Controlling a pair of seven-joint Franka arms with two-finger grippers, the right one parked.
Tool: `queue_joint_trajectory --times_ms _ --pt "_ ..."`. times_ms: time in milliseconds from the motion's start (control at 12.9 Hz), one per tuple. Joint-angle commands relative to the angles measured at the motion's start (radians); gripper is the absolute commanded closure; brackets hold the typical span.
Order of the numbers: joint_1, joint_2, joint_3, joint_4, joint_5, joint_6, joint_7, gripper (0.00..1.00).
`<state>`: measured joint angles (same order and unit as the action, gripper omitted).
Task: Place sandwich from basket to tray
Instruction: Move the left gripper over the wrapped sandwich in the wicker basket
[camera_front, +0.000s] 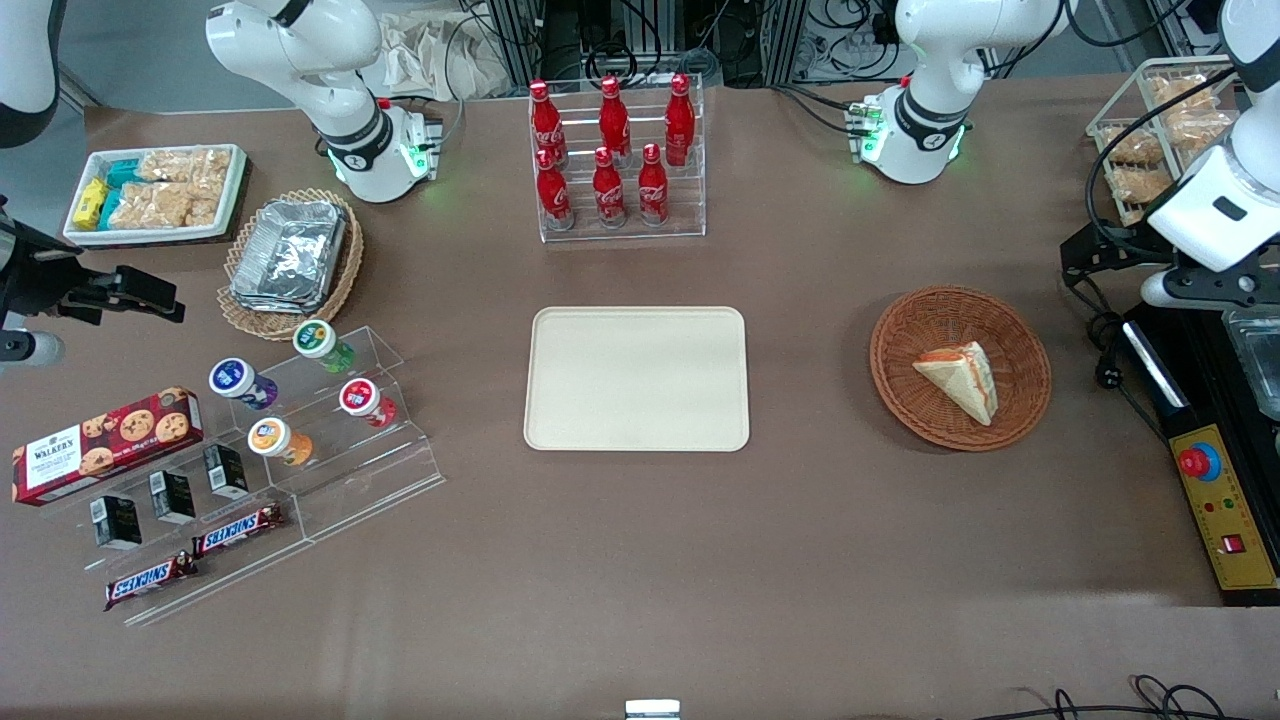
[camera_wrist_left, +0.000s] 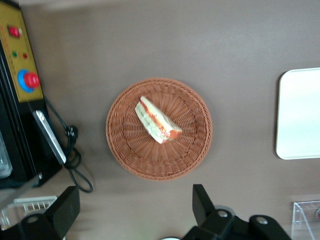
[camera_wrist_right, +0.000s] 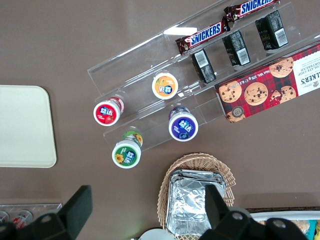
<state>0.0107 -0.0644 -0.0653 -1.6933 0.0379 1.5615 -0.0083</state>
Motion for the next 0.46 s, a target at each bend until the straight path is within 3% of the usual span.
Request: queue_joint_trajectory --times_ms 0,387 --pt "0.011 0.02 0.01 -0.018 0.0 -0.014 -0.25 0.0" --pt "0.014 -0.121 0.055 -0.34 -0.006 0.246 -0.475 0.0"
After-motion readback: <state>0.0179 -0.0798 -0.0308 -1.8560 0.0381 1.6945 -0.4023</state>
